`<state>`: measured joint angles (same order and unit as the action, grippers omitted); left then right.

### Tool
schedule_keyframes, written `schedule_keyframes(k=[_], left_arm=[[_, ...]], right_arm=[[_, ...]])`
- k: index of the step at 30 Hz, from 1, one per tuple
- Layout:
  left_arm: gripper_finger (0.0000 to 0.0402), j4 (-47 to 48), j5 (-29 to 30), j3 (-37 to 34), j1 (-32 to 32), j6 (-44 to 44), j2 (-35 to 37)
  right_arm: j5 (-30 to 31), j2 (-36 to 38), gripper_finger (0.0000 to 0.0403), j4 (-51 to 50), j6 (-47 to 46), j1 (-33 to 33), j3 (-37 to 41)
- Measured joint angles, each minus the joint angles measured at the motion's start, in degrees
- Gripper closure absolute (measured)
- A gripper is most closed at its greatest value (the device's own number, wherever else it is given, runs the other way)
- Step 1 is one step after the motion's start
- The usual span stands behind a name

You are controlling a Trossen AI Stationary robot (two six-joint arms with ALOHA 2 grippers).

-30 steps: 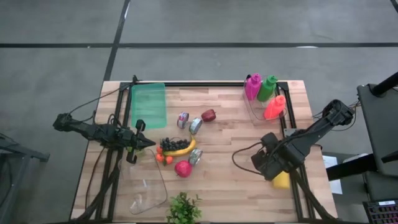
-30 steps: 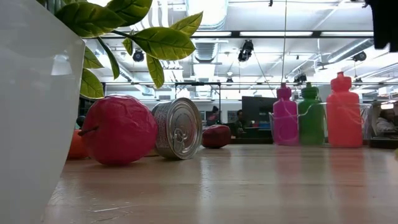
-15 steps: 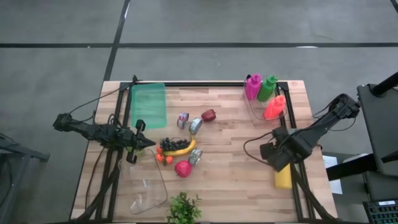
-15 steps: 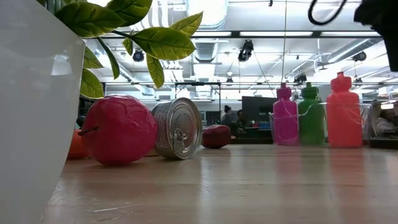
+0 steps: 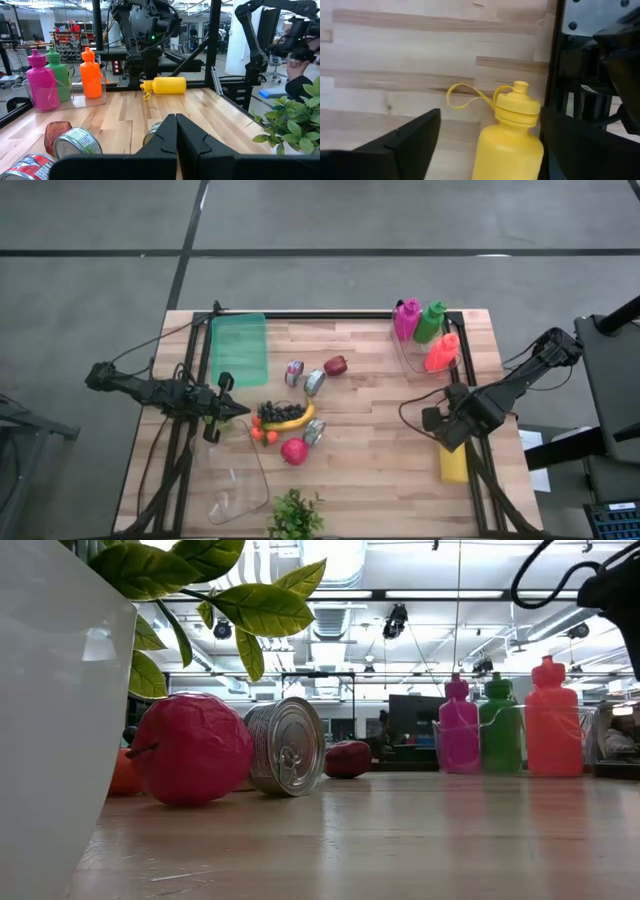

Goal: Pick & Place Food Item
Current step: Put the yellow tumbler bottle into the top right transparent bin

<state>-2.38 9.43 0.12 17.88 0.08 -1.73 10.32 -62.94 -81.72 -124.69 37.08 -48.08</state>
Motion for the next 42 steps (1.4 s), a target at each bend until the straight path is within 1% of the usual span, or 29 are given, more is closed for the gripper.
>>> schedule_keyframes(k=[2, 4, 7, 16, 19, 24, 30, 38, 42], left_arm=[[0.0402, 0.00, 0.00, 0.00, 0.00, 0.00, 0.00], [0.0402, 0.01, 0.00, 0.00, 0.01, 0.00, -0.01], [0.0402, -0.01, 0.00, 0.00, 0.01, 0.00, -0.01], [0.0402, 0.00, 0.00, 0.00, -0.01, 0.00, -0.01], [0.0402, 0.01, 0.00, -0.01, 0.01, 0.00, -0.01], [0.0402, -0.01, 0.00, -0.02, -0.01, 0.00, 0.01], [0.0402, 0.01, 0.00, 0.00, -0.01, 0.00, -0.01], [0.0402, 0.00, 0.00, 0.00, 0.00, 0.00, -0.01], [0.0402, 0.01, 0.00, 0.00, -0.01, 0.00, -0.01]], right_arm=[[-0.79, -0.06, 0.0045, 0.17, -1.77, 0.00, 0.99], [-1.39, -0.27, 0.0041, 1.13, -2.67, 0.00, 2.01], [-1.43, -0.72, 0.0040, 3.05, -2.98, 0.00, 3.34], [-3.63, -1.06, 0.0040, 3.92, -6.81, 0.00, 5.99], [-3.86, -2.46, 0.0040, 4.22, -6.82, -0.15, 5.74], [-4.52, -4.68, 0.0040, 7.64, -6.94, -0.36, 7.23], [-5.04, -9.21, 0.0040, 8.91, -7.31, -0.72, 7.28], [-5.42, -13.02, 0.0040, 15.65, -6.55, -1.61, 7.39], [-5.41, -13.73, 0.0040, 18.14, -4.90, -1.92, 7.39]])
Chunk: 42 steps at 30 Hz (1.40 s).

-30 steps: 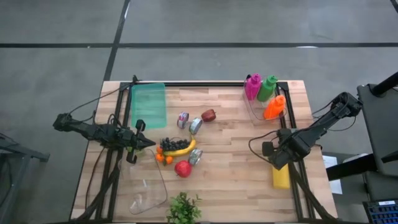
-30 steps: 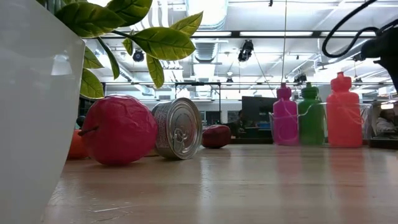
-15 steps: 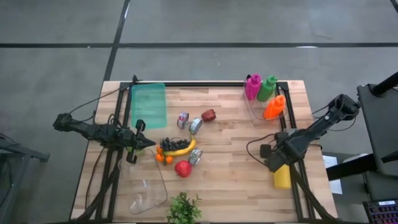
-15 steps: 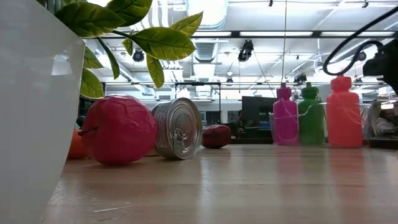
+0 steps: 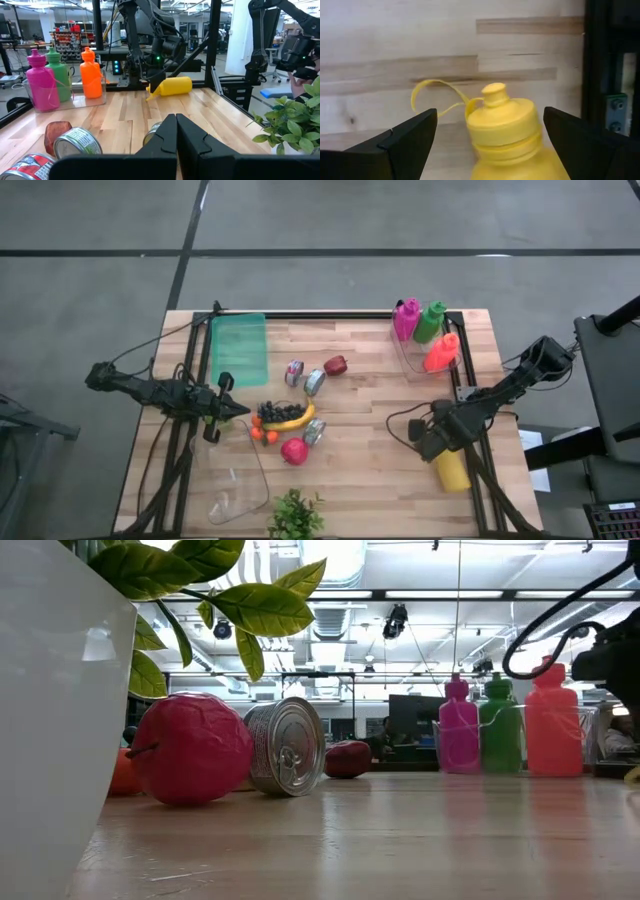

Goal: Pick & Place Food Item
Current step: Put the yellow tumbler bottle into the top right transparent bin

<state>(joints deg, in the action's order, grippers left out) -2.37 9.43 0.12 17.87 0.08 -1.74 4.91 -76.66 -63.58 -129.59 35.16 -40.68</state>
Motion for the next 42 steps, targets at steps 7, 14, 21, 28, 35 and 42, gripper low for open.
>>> schedule_keyframes(k=[7, 14, 21, 28, 35, 42], left_arm=[[0.0402, 0.00, 0.00, 0.00, 0.00, 0.00, 0.00], [0.0402, -0.02, 0.00, 0.00, 0.00, 0.00, 0.00], [0.0402, 0.00, 0.00, 0.00, 0.02, 0.00, 0.00], [0.0402, -0.01, 0.00, 0.00, 0.02, 0.00, 0.01], [0.0402, 0.00, 0.00, 0.00, 0.00, 0.00, 0.00], [0.0402, 0.00, 0.00, 0.00, 0.02, 0.00, 0.00]], right_arm=[[-0.70, 0.52, 0.0040, 1.32, 9.06, -0.14, -0.84], [-0.47, 0.51, 0.0040, 1.82, 12.82, -0.35, -1.28], [-0.31, -1.21, 0.0040, 3.91, 13.64, -0.54, -1.16], [0.05, -3.88, 0.0040, 5.96, 20.37, -3.88, -1.03], [-1.35, -4.42, 0.0041, 6.05, 22.28, -5.45, -0.90], [-1.95, -4.42, 0.0099, 7.40, 22.54, -5.45, -0.88]])
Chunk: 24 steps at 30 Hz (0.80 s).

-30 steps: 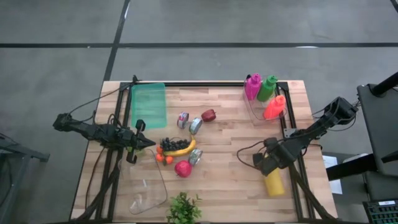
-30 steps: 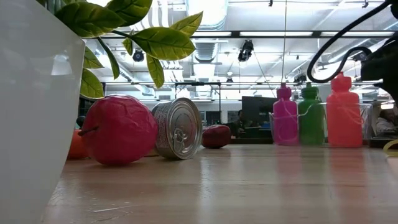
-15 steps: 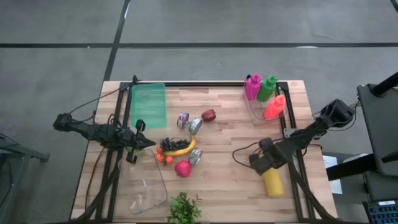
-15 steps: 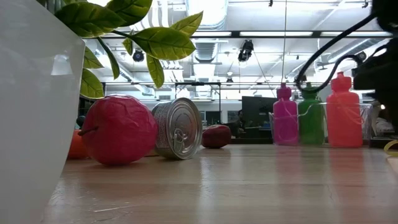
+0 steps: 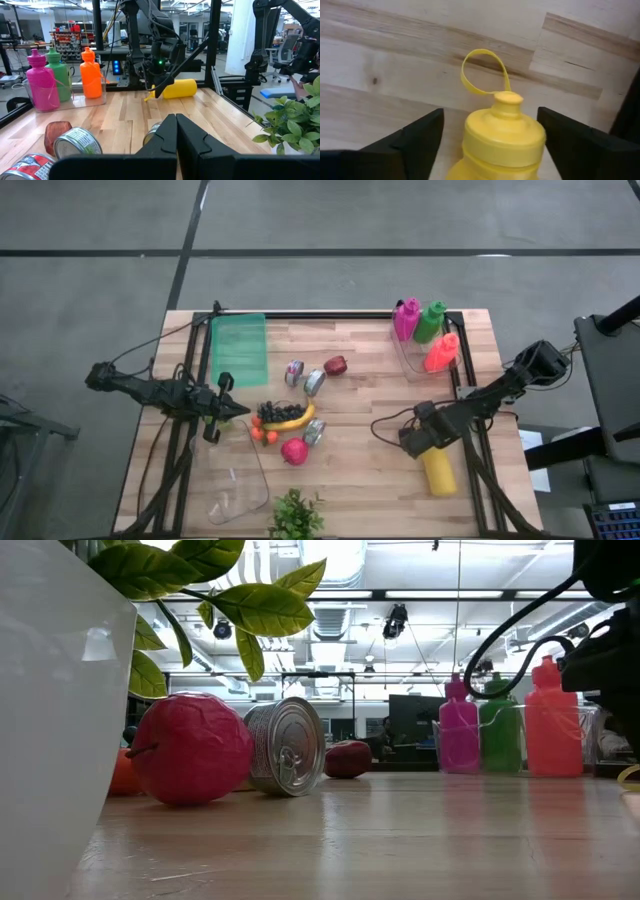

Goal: Pick & Place Food Item
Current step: Put the yellow tumbler bottle into the top right transparent bin

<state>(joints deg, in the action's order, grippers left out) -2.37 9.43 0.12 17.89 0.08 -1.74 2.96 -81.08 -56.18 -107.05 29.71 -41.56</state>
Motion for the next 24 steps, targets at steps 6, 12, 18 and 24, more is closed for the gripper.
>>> schedule_keyframes(k=[6, 12, 18, 24], left_arm=[[0.0402, 0.00, 0.00, -0.01, -0.01, 0.00, 0.00], [0.0402, 0.00, 0.00, 0.00, -0.01, 0.00, 0.00], [0.0402, 0.00, 0.00, 0.00, -0.02, 0.00, 0.00], [0.0402, 0.00, 0.00, 0.00, -0.01, 0.00, 0.00]], right_arm=[[-0.02, 0.00, 0.0166, 0.38, -0.06, 0.00, 0.00], [-0.77, 0.00, 0.0186, 0.68, -0.25, 0.00, 0.21], [-2.60, 0.02, 0.0171, 1.21, -0.76, 0.00, 0.89], [-2.56, 0.02, 0.0191, 1.33, -0.74, 0.00, 0.98]])
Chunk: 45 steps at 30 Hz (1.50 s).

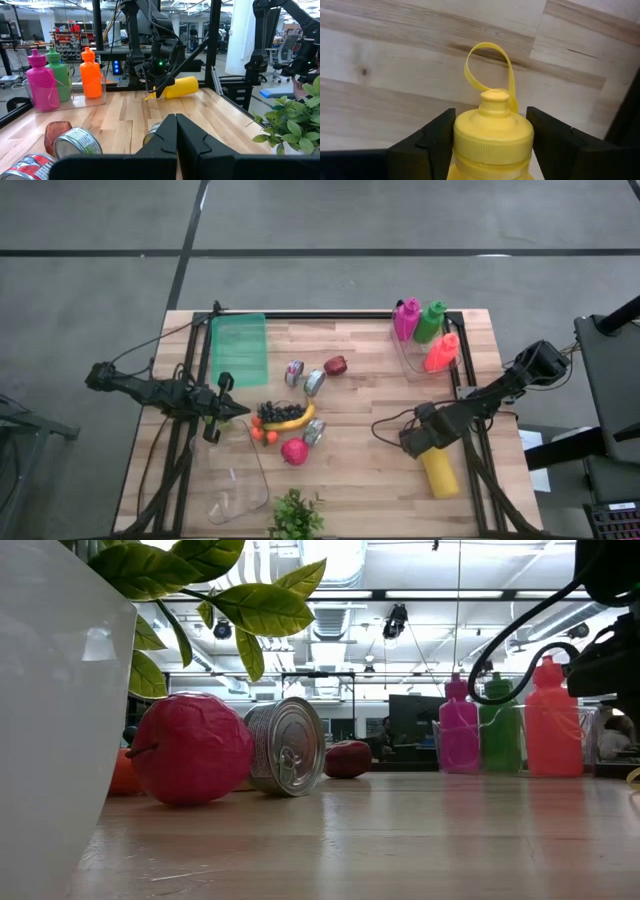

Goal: Pick & Place Food Item
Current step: Put the yellow tumbler bottle into the top right transparent bin

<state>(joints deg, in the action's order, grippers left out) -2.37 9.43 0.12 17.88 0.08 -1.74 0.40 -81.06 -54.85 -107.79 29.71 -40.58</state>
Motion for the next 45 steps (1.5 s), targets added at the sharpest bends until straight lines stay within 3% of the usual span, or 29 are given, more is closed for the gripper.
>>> schedule_keyframes(k=[8, 15, 22, 30, 45], left_arm=[[0.0402, -0.02, 0.00, -0.02, 0.01, 0.00, 0.00], [0.0402, 0.00, 0.00, 0.00, 0.00, 0.00, 0.00], [0.0402, 0.00, 0.00, 0.00, -0.01, 0.00, 0.00], [0.0402, -0.01, 0.00, 0.00, 0.00, 0.00, 0.00], [0.0402, 0.00, 0.00, 0.00, 0.01, 0.00, 0.00]], right_arm=[[0.63, 0.00, 0.0171, 0.13, 0.00, 0.00, 0.11], [0.68, 0.00, 0.0191, 0.20, 0.00, 0.00, 0.11], [0.85, 0.00, 0.0173, 0.26, 0.00, 0.00, 0.11], [1.05, 0.00, 0.0191, 0.31, 0.00, 0.00, 0.11], [1.09, 0.00, 0.0183, 0.36, -0.03, 0.01, 0.11]])
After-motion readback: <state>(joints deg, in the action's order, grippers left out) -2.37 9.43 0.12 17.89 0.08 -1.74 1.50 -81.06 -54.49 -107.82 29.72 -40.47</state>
